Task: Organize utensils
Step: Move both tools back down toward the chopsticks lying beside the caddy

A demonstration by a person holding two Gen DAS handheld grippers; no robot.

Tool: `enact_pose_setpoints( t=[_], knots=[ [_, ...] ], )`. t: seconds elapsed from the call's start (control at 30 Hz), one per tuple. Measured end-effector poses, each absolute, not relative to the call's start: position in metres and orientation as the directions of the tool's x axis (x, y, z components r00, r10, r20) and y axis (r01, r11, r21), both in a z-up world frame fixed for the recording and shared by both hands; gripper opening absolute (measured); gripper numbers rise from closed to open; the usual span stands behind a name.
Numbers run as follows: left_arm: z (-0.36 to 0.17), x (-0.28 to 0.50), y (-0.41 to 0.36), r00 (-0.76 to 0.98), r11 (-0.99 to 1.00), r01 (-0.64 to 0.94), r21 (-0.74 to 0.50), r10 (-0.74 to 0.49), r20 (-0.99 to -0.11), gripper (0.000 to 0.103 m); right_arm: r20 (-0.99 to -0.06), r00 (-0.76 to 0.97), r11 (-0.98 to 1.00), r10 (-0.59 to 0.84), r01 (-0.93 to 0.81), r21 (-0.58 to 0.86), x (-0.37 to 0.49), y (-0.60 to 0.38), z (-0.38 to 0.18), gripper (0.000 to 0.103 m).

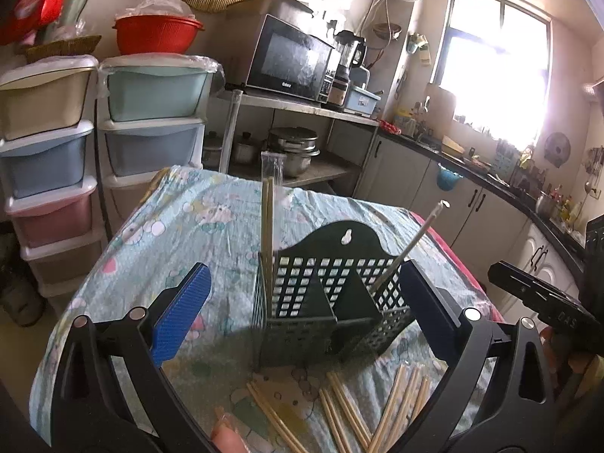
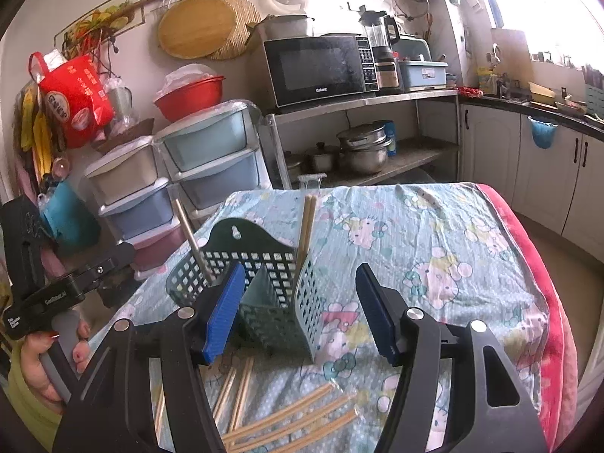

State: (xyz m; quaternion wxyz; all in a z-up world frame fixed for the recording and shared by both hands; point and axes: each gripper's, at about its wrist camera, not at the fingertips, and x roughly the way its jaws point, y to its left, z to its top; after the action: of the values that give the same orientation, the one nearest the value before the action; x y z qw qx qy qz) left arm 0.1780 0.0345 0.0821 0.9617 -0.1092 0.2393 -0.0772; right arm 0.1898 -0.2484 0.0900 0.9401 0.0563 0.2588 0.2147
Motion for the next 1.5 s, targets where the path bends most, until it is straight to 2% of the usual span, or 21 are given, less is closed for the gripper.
enact_pose_setpoints(
  t=[1.5],
  knots=[
    [0.001, 0.167, 0.014, 0.758, 0.975, 0.036, -0.22, -0.17, -0.63, 0.092, -0.592, 0.653, 0.878, 0.472, -0.411, 0.246, 0.17, -0.253, 0.021, 0.059]
  ],
)
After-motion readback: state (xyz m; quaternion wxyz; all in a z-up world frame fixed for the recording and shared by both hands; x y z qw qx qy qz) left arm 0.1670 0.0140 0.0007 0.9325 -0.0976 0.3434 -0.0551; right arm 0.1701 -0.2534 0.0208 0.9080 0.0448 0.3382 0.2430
